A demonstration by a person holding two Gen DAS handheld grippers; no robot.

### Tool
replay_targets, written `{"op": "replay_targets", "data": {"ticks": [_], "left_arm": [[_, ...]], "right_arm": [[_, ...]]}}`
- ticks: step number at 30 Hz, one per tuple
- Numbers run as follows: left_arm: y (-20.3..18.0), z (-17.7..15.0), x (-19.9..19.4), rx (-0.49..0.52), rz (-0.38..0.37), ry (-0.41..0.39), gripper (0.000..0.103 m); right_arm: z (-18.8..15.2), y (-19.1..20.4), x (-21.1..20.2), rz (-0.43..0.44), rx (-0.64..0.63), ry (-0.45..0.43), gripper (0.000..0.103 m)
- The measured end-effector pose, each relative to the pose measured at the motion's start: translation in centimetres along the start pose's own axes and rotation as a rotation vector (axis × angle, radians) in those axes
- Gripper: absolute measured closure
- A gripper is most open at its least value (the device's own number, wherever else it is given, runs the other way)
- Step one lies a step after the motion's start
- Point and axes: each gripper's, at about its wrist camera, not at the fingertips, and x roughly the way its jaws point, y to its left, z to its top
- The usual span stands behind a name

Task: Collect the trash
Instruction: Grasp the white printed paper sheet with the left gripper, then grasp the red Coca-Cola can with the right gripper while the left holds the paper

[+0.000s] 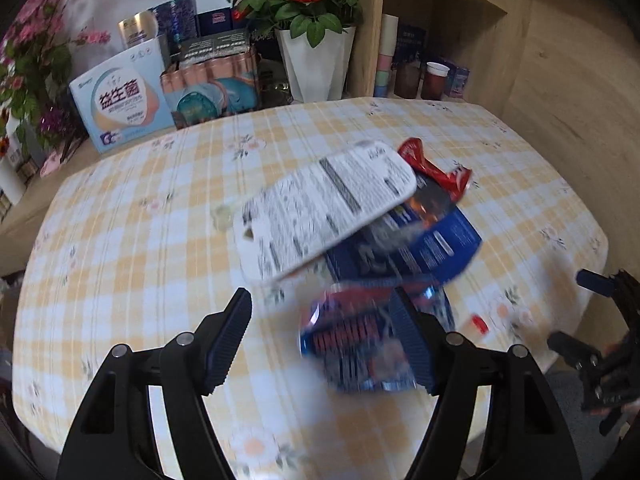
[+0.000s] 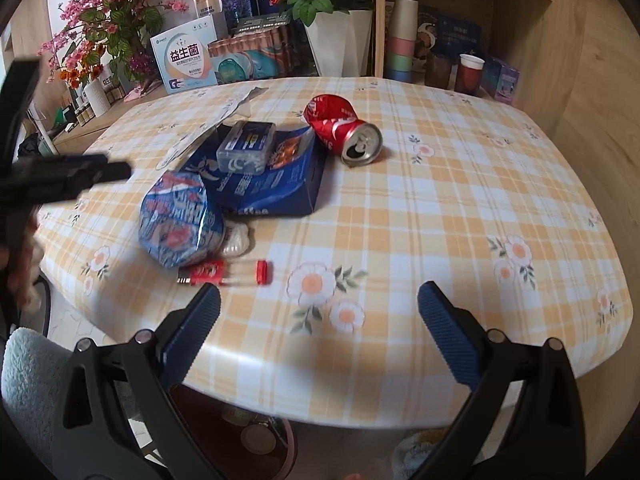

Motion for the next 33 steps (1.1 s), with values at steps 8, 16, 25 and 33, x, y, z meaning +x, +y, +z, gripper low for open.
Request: {"op": "replay_targets", "data": {"ticks": [8, 16, 25, 33], "left_arm": [[-1.3, 3.9, 6.3, 0.146, 0.052, 0.07, 0.034], [-1.2, 5.0, 9.1, 0.185, 0.045, 0.081, 0.054], [3.8, 5.5, 3.7, 0.063, 0.063, -0.088, 0.094], [11.1, 4.1, -0.1, -0.231, 0.004, -0.13, 0.094]], "right_arm": [[2.2, -1.8, 1.7, -0.008, 0.007, 0.006, 0.006], [3.7, -3.4, 3.7, -0.013, -0.007, 0.023, 0.006], [9.1, -3.1, 6.4, -0.02, -0.104, -0.023, 0.006], [14.4, -0.7, 12.5, -0.038, -0.158, 0.045, 0.007]]}}
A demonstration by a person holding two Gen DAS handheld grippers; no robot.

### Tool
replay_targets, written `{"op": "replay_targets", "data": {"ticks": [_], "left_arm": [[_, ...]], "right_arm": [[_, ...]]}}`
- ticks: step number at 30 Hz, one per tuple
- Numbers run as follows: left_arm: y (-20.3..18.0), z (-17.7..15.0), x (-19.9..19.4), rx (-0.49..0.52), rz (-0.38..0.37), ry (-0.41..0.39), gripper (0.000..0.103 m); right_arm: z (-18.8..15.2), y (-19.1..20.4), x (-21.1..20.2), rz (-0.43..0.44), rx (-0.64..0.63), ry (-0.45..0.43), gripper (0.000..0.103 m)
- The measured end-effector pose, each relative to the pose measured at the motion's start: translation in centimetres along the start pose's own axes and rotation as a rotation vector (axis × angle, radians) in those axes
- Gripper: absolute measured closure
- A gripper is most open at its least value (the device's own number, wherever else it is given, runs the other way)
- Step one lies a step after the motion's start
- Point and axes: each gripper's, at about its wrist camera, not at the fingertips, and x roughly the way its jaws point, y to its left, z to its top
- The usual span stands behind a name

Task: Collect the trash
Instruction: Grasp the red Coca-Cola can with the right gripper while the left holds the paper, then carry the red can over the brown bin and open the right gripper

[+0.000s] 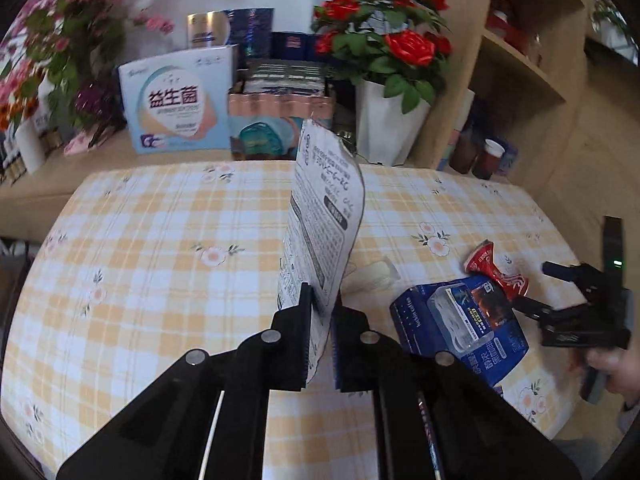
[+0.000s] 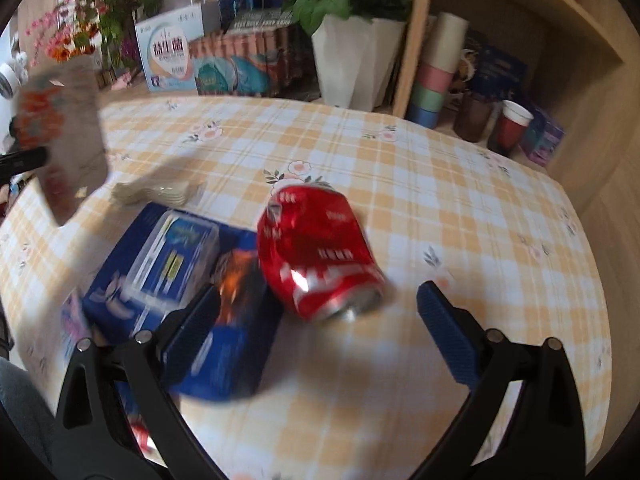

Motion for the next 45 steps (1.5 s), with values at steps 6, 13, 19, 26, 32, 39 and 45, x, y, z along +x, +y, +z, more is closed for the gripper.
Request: {"op": "replay_targets", "data": {"ticks": [6, 13, 19, 26, 32, 39, 45], "left_arm": [[1.9, -1.2, -2.4, -0.06, -0.023, -0.018, 0.094], [2.6, -2.2, -4.3, -0.081, -0.048, -0.029, 0.094], [2.5, -2.7, -5.5, -0.075, -0.053, -0.04, 0.094], [2.0, -3.9, -6.7, -0.078, -0.061, -0.033, 0.094], [1.4, -4.7, -8.3, -0.081, -0.076, -0.036, 0.094], [-0.3, -6.1, -10.3, -0.064, -0.096, -0.036, 0.094], [-1.7, -7.7, -12.5, -0.056, -0.113, -0.042, 0.094]], "right_arm": [[2.3, 1.0, 4.3, -0.022, 0.004, 0.103, 0.019], [2.9, -0.5, 5.9, 0.057, 0.143, 0.162, 0.037], [2.7, -1.7, 4.2, 0.079, 0.165, 0.126, 0.061], [2.5, -2.8, 1.4, 0.001, 0.137, 0.056, 0.083], [2.0, -3.2, -1.5, -0.019, 0.124, -0.006, 0.093], [0.7, -2.4, -5.0, -0.001, 0.111, -0.057, 0.093], [-1.1, -0.9, -8.5, 0.059, 0.13, -0.1, 0.093]]}}
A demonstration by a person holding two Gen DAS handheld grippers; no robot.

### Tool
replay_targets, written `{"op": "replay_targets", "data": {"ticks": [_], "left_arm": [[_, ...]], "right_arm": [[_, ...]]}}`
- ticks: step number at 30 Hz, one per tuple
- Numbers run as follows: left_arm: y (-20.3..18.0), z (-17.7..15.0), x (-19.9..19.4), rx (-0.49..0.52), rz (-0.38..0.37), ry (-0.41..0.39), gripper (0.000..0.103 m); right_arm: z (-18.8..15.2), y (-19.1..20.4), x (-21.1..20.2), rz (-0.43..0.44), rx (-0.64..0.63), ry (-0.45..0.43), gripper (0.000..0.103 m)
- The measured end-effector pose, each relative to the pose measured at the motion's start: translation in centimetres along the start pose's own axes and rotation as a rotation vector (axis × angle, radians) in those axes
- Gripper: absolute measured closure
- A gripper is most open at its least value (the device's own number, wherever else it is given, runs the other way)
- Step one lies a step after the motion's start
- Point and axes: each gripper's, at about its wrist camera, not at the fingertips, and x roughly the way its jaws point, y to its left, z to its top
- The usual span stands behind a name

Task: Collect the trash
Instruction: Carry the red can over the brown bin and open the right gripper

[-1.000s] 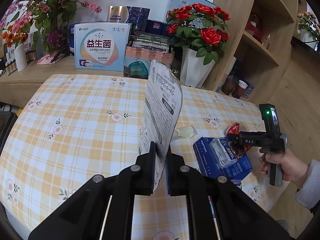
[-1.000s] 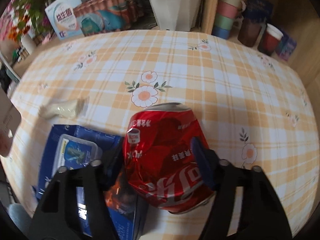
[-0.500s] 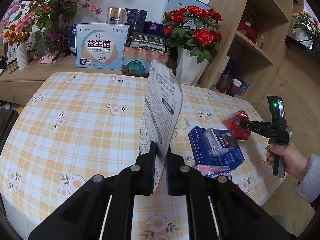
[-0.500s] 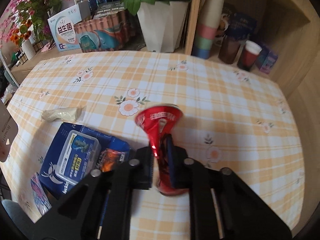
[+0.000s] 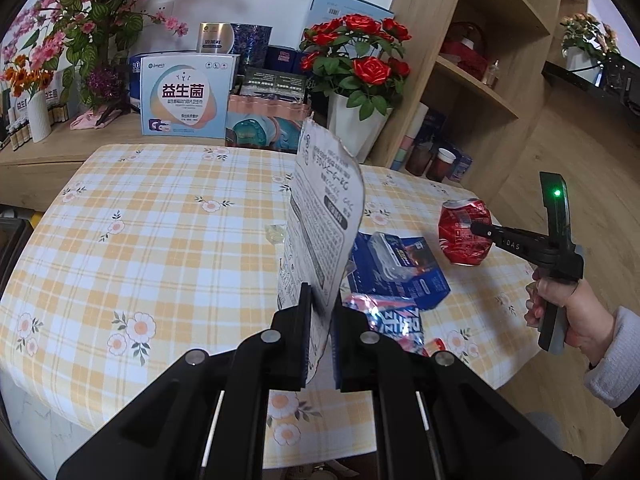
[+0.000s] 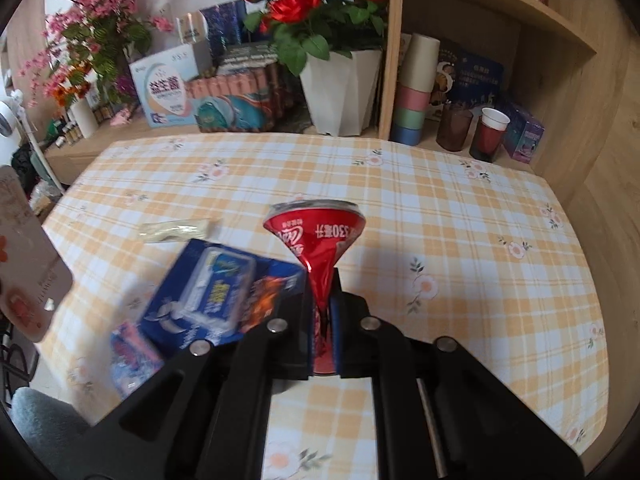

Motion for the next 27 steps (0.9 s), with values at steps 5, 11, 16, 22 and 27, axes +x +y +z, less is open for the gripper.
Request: {"op": "replay_targets", "data": {"ticks": [5, 11, 16, 22, 27], "left_arm": [[-1.1, -2.0, -2.1, -0.017, -0.019, 0.004, 0.094], [-2.4, -4.5, -4.4, -0.03, -0.039, 0.017, 0.094], [-3.2, -6.4, -6.2, -0.043, -0.053, 0.022, 0.094], [-4.1, -8.4, -8.5, -0.054, -0.054, 0.012, 0.094], [-4.3, -10.1, -9.6, -0.073, -0.053, 0.017, 0.094]], "right_arm": [[-2.3, 1.5, -3.6, 0.082, 0.031, -0.031, 0.093], [-6.5, 3.6, -7.2, 0.159, 0.032, -0.031, 0.093], [-10.7, 4.6, -9.2, 0.205, 0.062, 0.012, 0.093], [-15.4, 6.3, -11.1, 0.241, 0.05, 0.075, 0.093], [-18.3, 8.0, -12.0, 0.274, 0.019, 0.143, 0.093]]}}
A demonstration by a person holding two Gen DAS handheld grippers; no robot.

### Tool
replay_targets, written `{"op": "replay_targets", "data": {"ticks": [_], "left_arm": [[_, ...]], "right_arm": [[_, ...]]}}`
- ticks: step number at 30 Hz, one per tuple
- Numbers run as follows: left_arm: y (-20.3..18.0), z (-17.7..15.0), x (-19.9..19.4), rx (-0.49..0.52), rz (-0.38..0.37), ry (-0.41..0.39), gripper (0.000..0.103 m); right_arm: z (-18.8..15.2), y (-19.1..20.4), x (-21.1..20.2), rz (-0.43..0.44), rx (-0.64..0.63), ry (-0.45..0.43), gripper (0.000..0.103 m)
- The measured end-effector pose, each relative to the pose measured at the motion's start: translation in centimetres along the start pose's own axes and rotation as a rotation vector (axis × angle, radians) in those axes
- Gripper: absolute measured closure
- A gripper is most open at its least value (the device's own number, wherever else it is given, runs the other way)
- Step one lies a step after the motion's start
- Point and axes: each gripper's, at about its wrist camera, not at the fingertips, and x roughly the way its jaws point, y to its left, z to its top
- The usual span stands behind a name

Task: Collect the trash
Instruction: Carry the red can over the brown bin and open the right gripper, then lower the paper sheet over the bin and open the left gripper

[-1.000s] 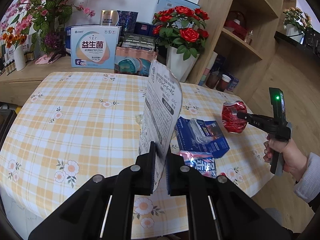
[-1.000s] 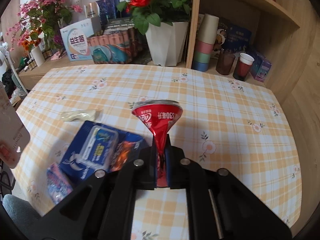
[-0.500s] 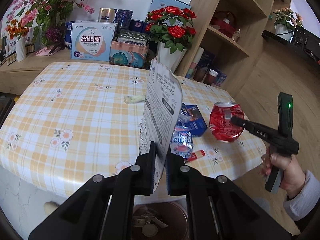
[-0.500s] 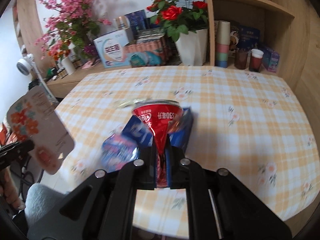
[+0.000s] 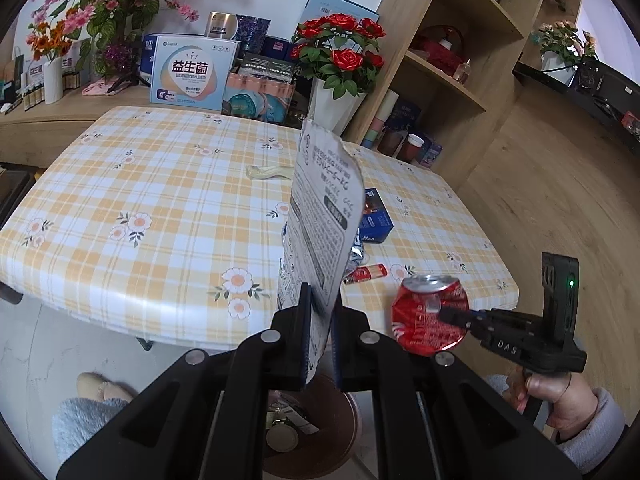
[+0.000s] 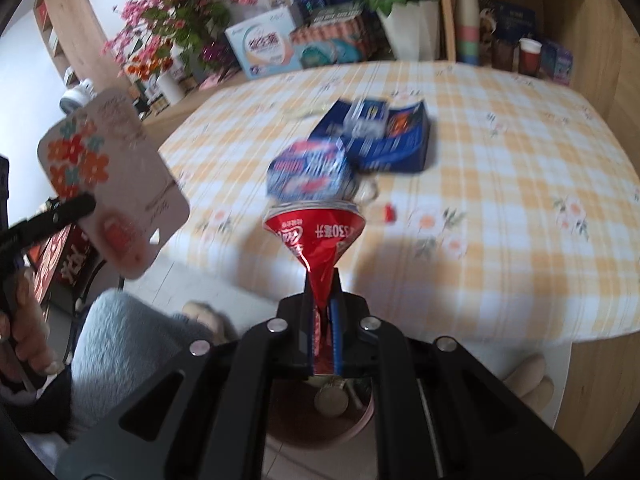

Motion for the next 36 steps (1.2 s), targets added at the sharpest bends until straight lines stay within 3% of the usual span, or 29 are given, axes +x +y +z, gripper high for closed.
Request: {"op": "replay_targets", "data": {"ticks": [16, 18, 23, 25, 26, 30, 36], "left_arm": [[0.7, -1.2, 0.4, -0.024, -0.002, 0.033, 0.094], [0.9, -1.3, 0.7, -0.032, -0.002, 0.045, 0.094], [1.0, -1.6, 1.1, -0.036, -0.004, 0.059, 0.094], [1.0, -1.7, 1.2, -0.035, -0.008, 0.064, 0.094], [0.9, -1.8, 1.2, -0.033, -0.009, 0.067, 0.094], [0.6, -1.9, 1.3, -0.028, -0.017, 0.073, 0.094], [-0.1, -2.3, 1.6, -0.014, -0.034, 0.093, 0.094]], "right_arm": [[-3.3, 2.6, 4.4, 0.107, -0.016, 0.208, 0.09], [-3.6, 2.9, 4.9, 0.12, -0.022, 0.225, 0.079], [-3.0, 3.0, 4.6, 0.127, -0.016, 0.182, 0.071], [-2.6, 2.7, 4.0, 0.102, -0.016, 0.139, 0.049], [-2.2, 2.6, 3.4, 0.077, -0.017, 0.104, 0.031], [-1.0, 2.1, 1.3, -0.007, -0.027, -0.004, 0.008], [0.6, 0.9, -1.7, -0.14, -0.017, -0.143, 0.006]]}}
